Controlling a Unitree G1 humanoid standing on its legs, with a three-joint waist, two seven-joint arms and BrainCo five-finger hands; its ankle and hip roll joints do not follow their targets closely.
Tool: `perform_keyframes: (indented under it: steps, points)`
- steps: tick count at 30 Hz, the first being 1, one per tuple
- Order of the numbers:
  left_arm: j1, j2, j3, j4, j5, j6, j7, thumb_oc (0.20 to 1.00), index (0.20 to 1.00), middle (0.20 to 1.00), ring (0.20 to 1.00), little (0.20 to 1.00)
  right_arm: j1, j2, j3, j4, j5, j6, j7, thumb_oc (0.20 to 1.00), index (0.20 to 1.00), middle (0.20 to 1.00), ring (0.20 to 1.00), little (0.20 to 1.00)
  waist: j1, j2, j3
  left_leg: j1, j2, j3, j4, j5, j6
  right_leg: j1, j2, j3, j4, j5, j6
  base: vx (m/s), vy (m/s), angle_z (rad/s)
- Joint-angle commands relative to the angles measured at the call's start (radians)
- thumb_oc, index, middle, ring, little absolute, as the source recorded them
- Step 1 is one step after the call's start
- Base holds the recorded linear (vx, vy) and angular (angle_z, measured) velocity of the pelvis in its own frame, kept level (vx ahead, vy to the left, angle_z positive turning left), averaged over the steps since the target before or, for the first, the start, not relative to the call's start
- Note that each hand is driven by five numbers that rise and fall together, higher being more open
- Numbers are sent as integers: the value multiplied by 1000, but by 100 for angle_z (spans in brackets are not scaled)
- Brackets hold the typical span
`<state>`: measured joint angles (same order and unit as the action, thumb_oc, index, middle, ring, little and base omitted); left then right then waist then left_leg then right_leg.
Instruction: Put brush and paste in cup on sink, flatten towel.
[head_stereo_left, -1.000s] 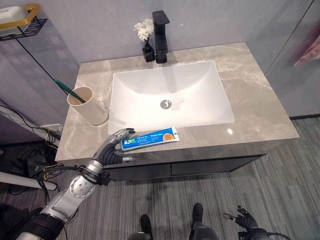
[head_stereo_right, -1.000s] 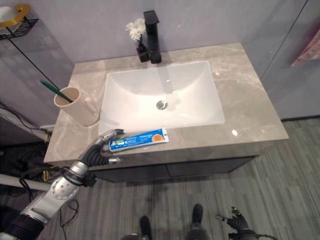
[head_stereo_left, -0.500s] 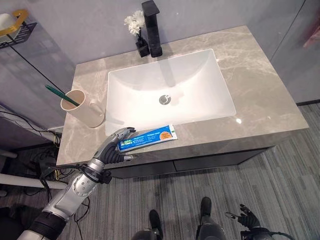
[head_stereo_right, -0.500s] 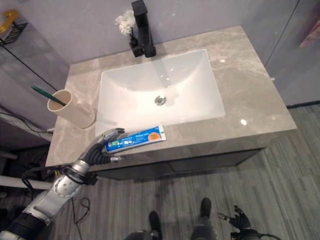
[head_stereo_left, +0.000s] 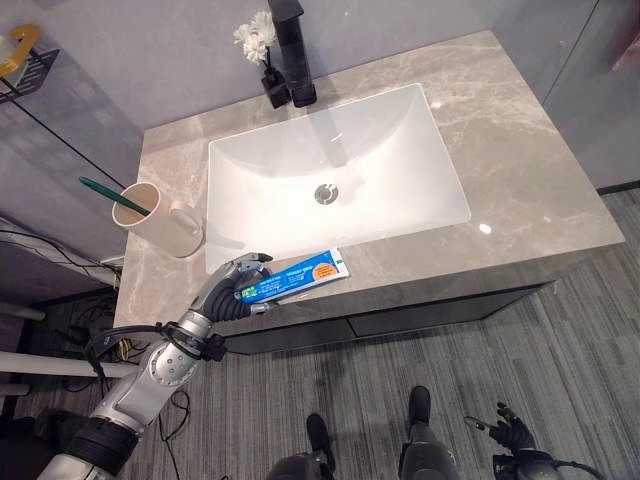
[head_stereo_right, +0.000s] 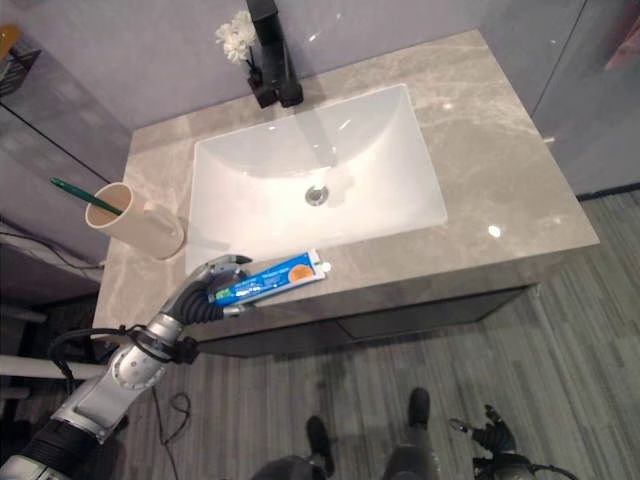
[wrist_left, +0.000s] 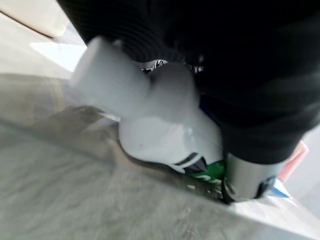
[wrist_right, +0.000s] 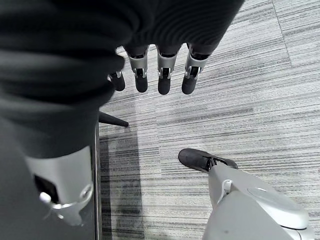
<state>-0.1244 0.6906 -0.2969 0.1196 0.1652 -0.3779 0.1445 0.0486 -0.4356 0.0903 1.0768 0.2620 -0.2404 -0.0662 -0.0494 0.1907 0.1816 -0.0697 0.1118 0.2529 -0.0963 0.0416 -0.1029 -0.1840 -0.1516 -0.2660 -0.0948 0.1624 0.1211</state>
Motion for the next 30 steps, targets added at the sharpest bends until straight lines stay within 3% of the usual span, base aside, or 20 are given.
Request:
perform_keyframes:
  steps: [1,4,6,13,16,18,19,22,26,30]
  points:
    - [-15,-10,-68,57,52,-10,-26,470,470,470,470,470,-37,-4,-16,3,29,-38,-18,1000,1000,1000,1000,1000,-25,-29,30,35,-6,-23,18,12,-18,66,-8,-25,19,-58,63,0,0,0]
    - [-44,55,-113,56,183,-31,-8,388,388,388,388,388,-42,-4,-14,4,30,-40,-16,1000,1000,1000,1000,1000,-27,-37,31,38,-5,-20,19,9,-18,66,-7,-21,19,-57,66,0,0,0]
    - [-51,102,-140,66,259,-37,6,216,216,216,216,216,-41,2,-30,24,43,-43,-26,1000,1000,1000,1000,1000,-29,-50,21,51,-3,-15,18,6,-19,76,-3,-18,18,-57,68,32,-1,0]
    - [-61,177,-119,42,339,-37,73,200,200,200,200,200,-39,16,-182,112,218,-47,-71,1000,1000,1000,1000,1000,-22,-104,-41,106,9,-20,19,-13,-21,141,8,-33,19,-70,68,16,-10,-2]
    - [-53,206,-45,-16,349,-31,115,200,200,200,200,200,-48,5,-267,106,295,-63,-100,1000,1000,1000,1000,1000,-13,-136,-74,127,13,-22,15,-16,-21,163,12,-40,15,-70,67,0,0,0]
    - [-30,194,62,-67,350,-16,195,200,200,200,200,200,-61,-19,-287,-157,268,-111,-186,1000,1000,1000,1000,1000,-6,-164,-103,140,16,-21,18,-25,-18,165,18,-22,18,-70,69,-34,17,-4]
    - [-26,195,66,-71,349,-15,194,200,200,200,200,200,-59,-17,-286,-163,266,-108,-190,1000,1000,1000,1000,1000,-7,-165,-105,136,14,-19,17,-20,-17,160,17,-21,17,-66,68,-35,29,-8]
    - [-48,138,149,-114,334,0,249,200,200,200,200,200,-78,-36,-273,-483,172,-132,-240,1000,1000,1000,1000,1000,6,-198,-145,173,19,-11,16,-39,-12,182,22,-12,25,-75,67,-3,12,-3]
    - [-88,103,193,-163,318,4,274,200,200,200,200,200,-121,-46,-249,-679,152,-149,-231,1000,1000,1000,1000,1000,10,-219,-164,193,20,-11,13,-40,-9,205,22,-14,30,-85,60,-9,4,-5]
    - [-188,83,215,-194,298,11,291,200,200,200,200,200,-229,-99,-123,-848,90,-126,-152,1000,1000,1000,1000,1000,14,-238,-193,203,21,-13,12,-44,-8,221,22,-18,28,-90,57,-21,4,4]
